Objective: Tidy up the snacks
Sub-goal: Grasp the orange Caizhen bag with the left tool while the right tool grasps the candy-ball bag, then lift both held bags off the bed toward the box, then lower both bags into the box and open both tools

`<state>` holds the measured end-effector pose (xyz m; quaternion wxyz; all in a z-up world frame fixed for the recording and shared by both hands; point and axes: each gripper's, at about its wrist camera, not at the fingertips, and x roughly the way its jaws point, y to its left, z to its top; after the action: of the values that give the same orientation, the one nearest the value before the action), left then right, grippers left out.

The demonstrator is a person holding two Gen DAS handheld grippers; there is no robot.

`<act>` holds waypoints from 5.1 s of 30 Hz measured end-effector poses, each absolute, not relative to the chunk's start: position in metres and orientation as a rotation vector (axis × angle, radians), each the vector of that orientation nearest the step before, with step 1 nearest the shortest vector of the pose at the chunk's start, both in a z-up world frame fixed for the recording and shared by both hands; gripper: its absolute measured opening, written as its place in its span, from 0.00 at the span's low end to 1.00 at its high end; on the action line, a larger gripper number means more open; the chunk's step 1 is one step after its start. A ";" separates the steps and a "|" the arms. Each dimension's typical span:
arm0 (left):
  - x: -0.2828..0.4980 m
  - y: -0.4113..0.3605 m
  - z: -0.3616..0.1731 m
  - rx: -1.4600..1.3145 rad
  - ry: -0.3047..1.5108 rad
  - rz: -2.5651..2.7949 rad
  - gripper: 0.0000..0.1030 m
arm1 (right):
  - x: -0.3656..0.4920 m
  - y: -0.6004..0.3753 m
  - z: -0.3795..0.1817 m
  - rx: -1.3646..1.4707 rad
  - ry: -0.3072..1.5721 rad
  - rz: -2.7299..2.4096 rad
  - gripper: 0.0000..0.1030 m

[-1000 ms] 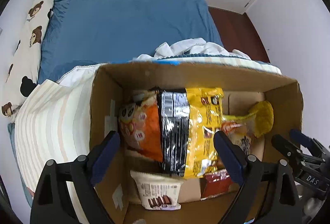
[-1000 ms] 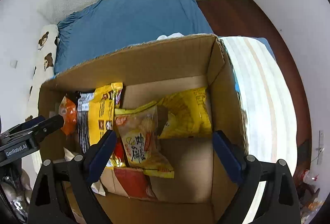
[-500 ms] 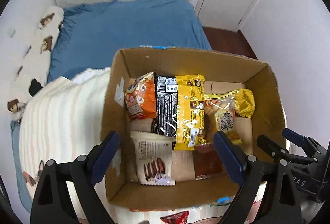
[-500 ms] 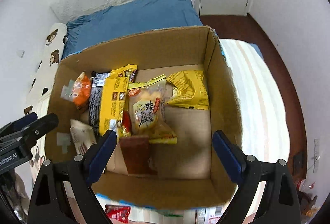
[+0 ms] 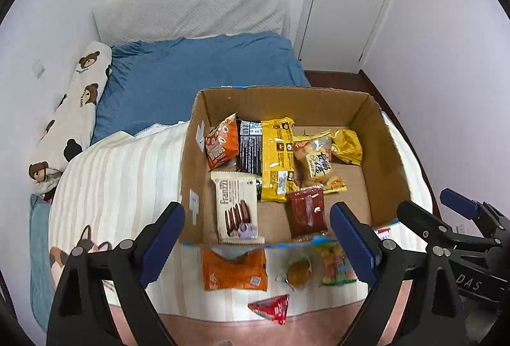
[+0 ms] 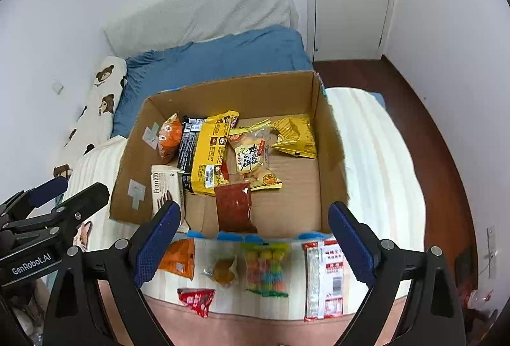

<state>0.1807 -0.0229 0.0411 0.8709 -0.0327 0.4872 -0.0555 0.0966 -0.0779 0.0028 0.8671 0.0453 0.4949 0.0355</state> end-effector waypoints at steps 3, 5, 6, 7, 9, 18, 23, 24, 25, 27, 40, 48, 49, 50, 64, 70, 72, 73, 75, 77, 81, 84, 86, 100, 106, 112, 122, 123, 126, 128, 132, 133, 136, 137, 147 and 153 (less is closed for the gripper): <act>0.163 -0.022 0.048 -0.074 1.001 -0.114 0.91 | 0.079 -0.079 0.014 0.098 1.009 0.082 0.93; 0.153 -0.021 0.051 -0.083 0.995 -0.111 0.91 | 0.066 -0.081 0.018 0.110 0.999 0.086 0.93; 0.148 -0.021 0.052 -0.085 0.996 -0.111 0.91 | 0.060 -0.083 0.018 0.122 1.001 0.089 0.93; 0.143 -0.020 0.051 -0.092 0.999 -0.109 0.91 | 0.054 -0.085 0.017 0.134 1.007 0.093 0.93; 0.133 -0.017 0.047 -0.108 1.014 -0.105 0.91 | 0.046 -0.090 0.012 0.151 1.021 0.093 0.93; 0.103 -0.015 -0.049 -0.224 1.245 -0.063 0.90 | 0.027 -0.133 -0.077 0.315 1.203 0.078 0.93; 0.103 -0.029 -0.122 -0.275 1.416 -0.071 0.90 | 0.036 -0.130 -0.135 0.323 1.295 0.089 0.79; 0.104 -0.032 -0.139 -0.300 1.456 -0.076 0.90 | 0.039 -0.127 -0.146 0.325 1.312 0.092 0.79; 0.103 -0.034 -0.151 -0.318 1.484 -0.072 0.90 | 0.041 -0.123 -0.152 0.322 1.316 0.092 0.79; 0.102 -0.034 -0.166 -0.341 1.505 -0.057 0.90 | 0.050 -0.116 -0.164 0.296 1.317 0.089 0.79; 0.120 0.020 -0.148 -0.400 1.393 0.070 0.90 | 0.072 -0.079 -0.218 0.152 1.367 0.111 0.55; 0.171 -0.018 -0.186 -0.287 1.509 0.011 0.90 | 0.068 -0.088 -0.227 0.245 1.398 0.107 0.59; 0.175 -0.022 -0.190 -0.259 1.515 0.012 0.90 | 0.070 -0.087 -0.228 0.245 1.401 0.105 0.61; 0.177 -0.026 -0.193 -0.226 1.503 0.018 0.90 | 0.071 -0.087 -0.229 0.238 1.402 0.101 0.62; 0.095 -0.011 -0.166 -0.175 1.453 0.048 0.57 | 0.025 -0.081 -0.224 0.224 1.425 0.146 0.49; 0.034 -0.008 -0.178 -0.197 1.528 0.036 0.53 | -0.034 -0.067 -0.235 0.251 1.534 0.207 0.49; 0.025 -0.012 -0.189 -0.210 1.553 0.023 0.56 | -0.047 -0.061 -0.243 0.252 1.562 0.210 0.49; 0.022 -0.010 -0.192 -0.225 1.558 0.022 0.56 | -0.051 -0.060 -0.247 0.254 1.569 0.208 0.50; 0.026 -0.013 -0.199 -0.258 1.565 0.022 0.58 | -0.052 -0.060 -0.253 0.281 1.583 0.188 0.52; 0.028 -0.015 -0.205 -0.262 1.572 0.022 0.62 | -0.052 -0.057 -0.259 0.299 1.590 0.171 0.55; 0.028 -0.010 -0.217 -0.263 1.566 0.026 0.64 | -0.046 -0.058 -0.261 0.280 1.584 0.150 0.64; 0.023 -0.006 -0.213 -0.265 1.538 0.051 0.52 | -0.044 -0.052 -0.267 0.241 1.566 0.123 0.61; 0.011 -0.013 -0.214 -0.251 1.527 0.042 0.49 | -0.048 -0.045 -0.267 0.201 1.549 0.108 0.53; -0.045 0.072 -0.201 -1.164 1.505 0.067 0.63 | -0.051 -0.048 -0.263 0.255 1.584 0.143 0.58; 0.020 0.079 -0.222 -1.188 1.481 0.174 0.65 | -0.043 -0.047 -0.265 0.253 1.587 0.140 0.60; 0.047 0.046 -0.201 -0.643 1.527 0.084 0.61 | -0.049 -0.038 -0.260 0.167 1.566 0.166 0.50; 0.044 0.028 -0.211 -0.452 1.607 -0.038 0.64 | -0.045 -0.045 -0.265 0.321 1.564 0.154 0.60; 0.040 0.041 -0.211 -0.505 1.592 -0.014 0.64 | -0.043 -0.047 -0.266 0.336 1.559 0.147 0.60; 0.031 0.055 -0.209 -0.600 1.541 0.071 0.52 | -0.048 -0.051 -0.266 0.356 1.544 0.125 0.53; 0.026 0.052 -0.202 -0.549 1.520 0.093 0.45 | -0.050 -0.051 -0.264 0.346 1.533 0.131 0.51; 0.021 0.034 -0.190 -0.418 1.512 0.060 0.41 | -0.053 -0.051 -0.255 0.360 1.512 0.140 0.48; 0.016 0.031 -0.187 -0.397 1.519 0.045 0.41 | -0.055 -0.055 -0.251 0.370 1.510 0.143 0.48; 0.007 0.029 -0.178 -0.375 1.515 0.021 0.41 | -0.061 -0.060 -0.243 0.399 1.499 0.161 0.48; 0.003 0.026 -0.173 -0.372 1.513 0.012 0.41 | -0.063 -0.060 -0.240 0.406 1.496 0.170 0.48; 0.009 0.024 -0.085 -0.393 1.386 -0.113 0.41 | -0.069 -0.075 -0.178 0.492 1.406 0.253 0.48; 0.066 -0.012 -0.027 -0.416 1.287 -0.236 0.41 | -0.042 -0.091 -0.097 0.497 1.266 0.311 0.48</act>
<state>0.0665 -0.0119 -0.0273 0.7733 -0.1922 0.5943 -0.1088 -0.0417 -0.0912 -0.0971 0.7664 0.2287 0.5829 0.1434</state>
